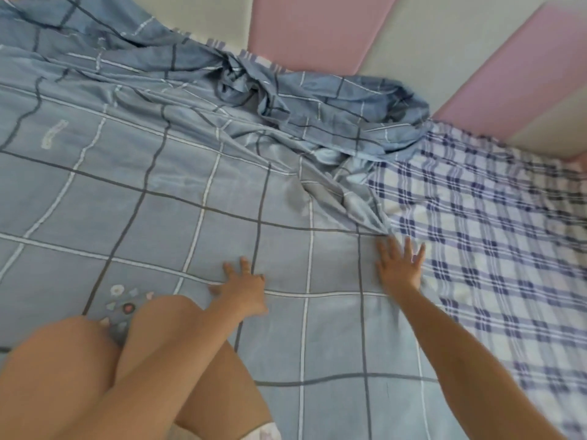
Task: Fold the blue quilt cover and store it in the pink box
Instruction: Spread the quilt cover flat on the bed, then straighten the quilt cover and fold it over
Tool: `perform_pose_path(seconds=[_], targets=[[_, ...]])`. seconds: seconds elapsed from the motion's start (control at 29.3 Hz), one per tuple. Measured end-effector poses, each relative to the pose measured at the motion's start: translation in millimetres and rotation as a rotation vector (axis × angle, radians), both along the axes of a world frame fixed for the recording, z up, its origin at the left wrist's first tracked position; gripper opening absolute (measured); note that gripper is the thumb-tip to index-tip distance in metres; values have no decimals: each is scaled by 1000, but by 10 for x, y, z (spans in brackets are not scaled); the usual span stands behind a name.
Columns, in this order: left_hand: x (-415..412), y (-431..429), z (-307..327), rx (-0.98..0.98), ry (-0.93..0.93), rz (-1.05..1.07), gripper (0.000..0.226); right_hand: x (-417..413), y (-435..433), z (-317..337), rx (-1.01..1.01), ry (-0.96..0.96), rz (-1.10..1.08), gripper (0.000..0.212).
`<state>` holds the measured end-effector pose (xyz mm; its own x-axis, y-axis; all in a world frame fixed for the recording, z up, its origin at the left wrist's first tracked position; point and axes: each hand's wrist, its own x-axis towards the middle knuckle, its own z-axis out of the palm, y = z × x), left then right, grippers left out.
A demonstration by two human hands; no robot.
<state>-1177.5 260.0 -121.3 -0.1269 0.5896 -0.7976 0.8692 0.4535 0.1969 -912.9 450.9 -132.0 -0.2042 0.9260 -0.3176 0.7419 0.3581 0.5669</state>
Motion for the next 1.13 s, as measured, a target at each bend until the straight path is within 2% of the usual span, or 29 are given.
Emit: perform_pose_path(seconds=[0.03,0.1,0.17,0.24,0.27,0.34,0.41,0.48,0.55,0.62,0.65,0.68,0.75,0.79,0.85,0.89,0.92,1.03,1.09,1.13], targets=[[88,-20,20,-21,-13,-38,78,94,80,112,3,-85,-134,57],[186,-37,35,-38,-6,-81,82,129,192,262,-14,-61,-359,69],[221,11,30,-34,22,-112,84,32,332,347,34,170,-397,74],[170,-2,17,-24,20,-128,84,-201,408,376,77,501,-284,76],[164,0,9,-18,20,-137,84,-321,461,397,38,686,-271,82],[165,-31,-15,3,27,-156,85,-552,568,390,-100,982,-398,103],[191,-82,-36,24,32,-144,86,-742,679,362,-186,1117,-592,119],[200,-97,-66,59,39,-131,87,-830,870,347,-173,1175,-785,125],[208,-95,-90,63,49,-131,89,-898,987,371,-169,1088,-867,115],[190,-59,-121,61,53,-128,89,-1027,1064,389,-230,975,-831,82],[195,-44,-123,58,55,-130,88,-1097,1082,428,-237,982,-817,62],[200,-39,-127,54,55,-133,88,-1169,1079,488,-218,1025,-792,48],[205,-47,-144,63,55,-131,87,-1288,1002,634,-114,1240,-697,31],[203,-51,-136,71,59,-129,86,-1334,883,744,3,1376,-594,21],[191,-47,-125,87,52,-133,82,-1349,446,1035,195,1556,-208,10],[183,-47,-98,91,34,-143,80,-1292,187,1180,194,1556,30,14],[161,-46,-70,92,3,-147,76,-1183,-26,1223,126,1479,211,20],[3,-78,10,148,-144,-47,54,-675,-589,1138,-169,1046,575,18],[-128,-184,115,255,-249,109,38,-247,-826,872,-447,838,566,29],[-187,-245,169,306,-266,175,30,8,-807,714,-537,744,414,37]])
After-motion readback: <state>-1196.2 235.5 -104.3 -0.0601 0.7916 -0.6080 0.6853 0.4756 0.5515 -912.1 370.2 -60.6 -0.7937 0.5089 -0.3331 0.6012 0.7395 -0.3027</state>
